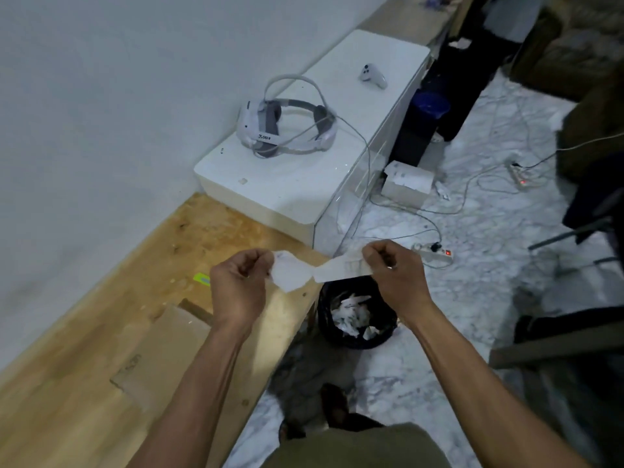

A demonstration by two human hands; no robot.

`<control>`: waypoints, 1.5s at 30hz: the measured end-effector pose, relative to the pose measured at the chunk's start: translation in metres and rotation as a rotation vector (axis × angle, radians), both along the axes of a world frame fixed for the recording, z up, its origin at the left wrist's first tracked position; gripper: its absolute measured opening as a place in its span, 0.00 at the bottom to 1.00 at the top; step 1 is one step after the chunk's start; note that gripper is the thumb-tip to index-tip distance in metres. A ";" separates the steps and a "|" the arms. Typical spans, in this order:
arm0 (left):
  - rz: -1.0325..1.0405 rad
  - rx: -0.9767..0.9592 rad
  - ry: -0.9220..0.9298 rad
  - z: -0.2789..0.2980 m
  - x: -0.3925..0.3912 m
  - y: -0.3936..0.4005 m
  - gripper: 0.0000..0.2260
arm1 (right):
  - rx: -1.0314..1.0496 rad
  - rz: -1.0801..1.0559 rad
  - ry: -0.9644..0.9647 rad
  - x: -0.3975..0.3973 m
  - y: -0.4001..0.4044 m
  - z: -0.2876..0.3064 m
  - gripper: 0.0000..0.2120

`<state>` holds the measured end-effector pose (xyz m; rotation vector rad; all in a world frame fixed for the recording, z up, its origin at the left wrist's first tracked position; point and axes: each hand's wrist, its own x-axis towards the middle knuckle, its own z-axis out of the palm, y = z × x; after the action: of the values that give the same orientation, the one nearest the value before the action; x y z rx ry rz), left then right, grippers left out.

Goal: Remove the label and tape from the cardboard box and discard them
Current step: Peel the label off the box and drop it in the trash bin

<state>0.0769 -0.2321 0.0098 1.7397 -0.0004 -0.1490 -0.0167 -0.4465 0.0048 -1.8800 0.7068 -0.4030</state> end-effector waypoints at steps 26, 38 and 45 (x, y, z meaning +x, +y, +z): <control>-0.309 -0.383 0.617 0.022 -0.070 -0.131 0.19 | -0.138 -0.351 -0.125 -0.053 -0.013 0.000 0.04; -0.265 -0.338 0.541 0.038 -0.081 -0.211 0.02 | 0.031 0.016 -0.072 -0.067 -0.104 0.002 0.10; -0.295 -0.320 0.509 0.046 -0.092 -0.253 0.02 | -0.038 0.009 -0.078 -0.064 -0.139 -0.004 0.10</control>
<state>-0.0154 -0.4856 0.0559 1.3358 0.0870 -0.7645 -0.0806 -0.5857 0.0004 -1.8921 0.6419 -0.4844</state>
